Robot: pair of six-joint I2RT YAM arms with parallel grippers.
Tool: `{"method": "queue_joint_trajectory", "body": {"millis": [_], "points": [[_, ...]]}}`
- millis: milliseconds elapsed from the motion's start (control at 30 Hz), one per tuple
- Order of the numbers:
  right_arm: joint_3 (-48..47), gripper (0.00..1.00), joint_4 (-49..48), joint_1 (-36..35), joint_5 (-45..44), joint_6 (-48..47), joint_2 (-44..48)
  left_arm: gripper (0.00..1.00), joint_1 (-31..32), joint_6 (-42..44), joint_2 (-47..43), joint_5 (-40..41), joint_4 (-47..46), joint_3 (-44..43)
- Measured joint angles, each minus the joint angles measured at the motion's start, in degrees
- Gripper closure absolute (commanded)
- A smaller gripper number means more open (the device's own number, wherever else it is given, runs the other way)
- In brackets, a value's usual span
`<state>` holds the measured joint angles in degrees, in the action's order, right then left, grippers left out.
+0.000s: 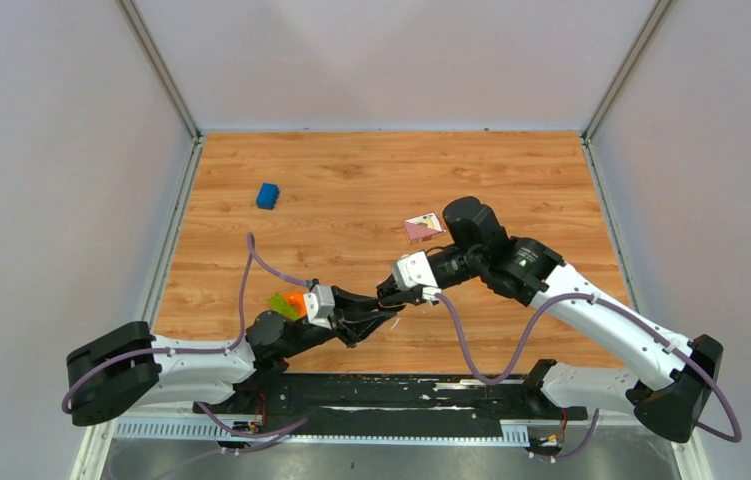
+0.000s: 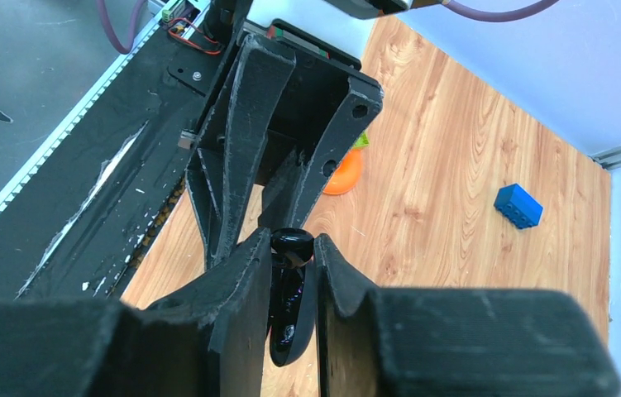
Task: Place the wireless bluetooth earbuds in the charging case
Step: Place the earbud in the charging case.
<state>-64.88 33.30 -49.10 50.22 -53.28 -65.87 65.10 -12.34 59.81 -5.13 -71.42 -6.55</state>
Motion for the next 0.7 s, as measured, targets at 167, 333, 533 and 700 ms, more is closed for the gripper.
{"method": "queue_joint_trajectory", "body": {"millis": [167, 333, 533, 700], "points": [[0.2, 0.97, -1.2, 0.0, -0.5, 0.2, 0.0, 1.00, 0.0, -0.5, -0.1, -0.4, -1.4, 0.2], [0.4, 0.96, -2.0, -0.3, -1.3, 0.4, 0.0, 1.00, 0.0, -1.4, -0.1, -0.4, -2.8, 0.3], [1.3, 0.96, -4.1, -0.6, -2.3, 0.6, 0.0, 1.00, 0.0, -2.7, -0.1, -0.3, -5.2, 1.4], [1.4, 0.96, -4.9, -0.8, -2.7, 0.8, 0.0, 1.00, -0.3, -3.5, 0.0, -0.1, -6.5, 1.7]]}}
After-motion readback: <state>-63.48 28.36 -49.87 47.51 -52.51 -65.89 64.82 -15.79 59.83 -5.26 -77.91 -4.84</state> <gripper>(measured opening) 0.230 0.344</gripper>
